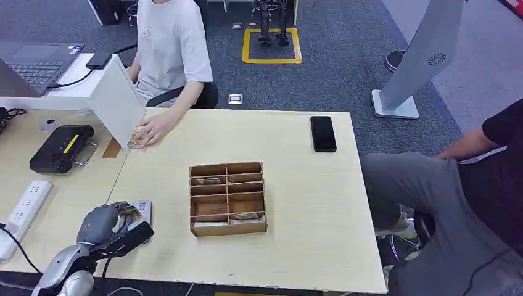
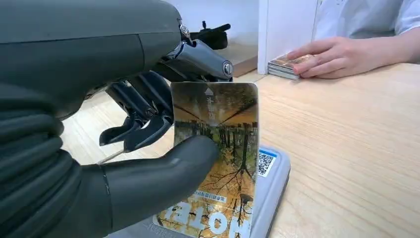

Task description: Pass the card to the sensor for recognition and then transmit it.

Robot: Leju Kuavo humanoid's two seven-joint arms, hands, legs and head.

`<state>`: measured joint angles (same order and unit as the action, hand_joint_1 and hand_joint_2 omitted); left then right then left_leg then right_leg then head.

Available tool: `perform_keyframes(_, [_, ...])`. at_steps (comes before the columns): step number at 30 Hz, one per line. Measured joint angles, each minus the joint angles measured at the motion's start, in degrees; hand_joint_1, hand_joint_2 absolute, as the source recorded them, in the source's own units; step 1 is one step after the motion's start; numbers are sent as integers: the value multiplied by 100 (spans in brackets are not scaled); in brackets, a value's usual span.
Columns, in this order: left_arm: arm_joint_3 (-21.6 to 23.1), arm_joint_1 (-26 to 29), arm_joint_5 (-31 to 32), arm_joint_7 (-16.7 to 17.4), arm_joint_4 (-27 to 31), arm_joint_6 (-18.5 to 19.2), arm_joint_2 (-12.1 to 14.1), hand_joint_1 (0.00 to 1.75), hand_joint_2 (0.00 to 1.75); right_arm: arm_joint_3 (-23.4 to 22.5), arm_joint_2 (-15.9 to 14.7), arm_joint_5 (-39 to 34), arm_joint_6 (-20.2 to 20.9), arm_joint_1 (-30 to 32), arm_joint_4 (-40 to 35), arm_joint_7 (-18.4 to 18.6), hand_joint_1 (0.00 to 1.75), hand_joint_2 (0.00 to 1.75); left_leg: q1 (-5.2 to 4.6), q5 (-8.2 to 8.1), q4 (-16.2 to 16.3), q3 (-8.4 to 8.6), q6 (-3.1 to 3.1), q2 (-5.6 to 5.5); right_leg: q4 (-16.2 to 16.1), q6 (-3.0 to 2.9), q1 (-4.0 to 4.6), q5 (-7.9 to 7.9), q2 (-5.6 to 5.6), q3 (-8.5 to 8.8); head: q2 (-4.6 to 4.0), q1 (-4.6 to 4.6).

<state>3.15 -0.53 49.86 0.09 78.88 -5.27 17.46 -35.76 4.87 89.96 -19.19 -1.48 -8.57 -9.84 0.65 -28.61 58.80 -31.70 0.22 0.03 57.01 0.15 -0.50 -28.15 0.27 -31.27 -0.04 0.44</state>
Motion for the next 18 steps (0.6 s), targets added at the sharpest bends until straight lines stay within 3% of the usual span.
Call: perform_keyframes(18, [-59,-58,647,286,-564,-260,-28,175,175,26,0,-26,22,61,-44,-55,0,0,-1,4,-4,16,-7,-1,4,-1,-1,0,-3,16,0,-2])
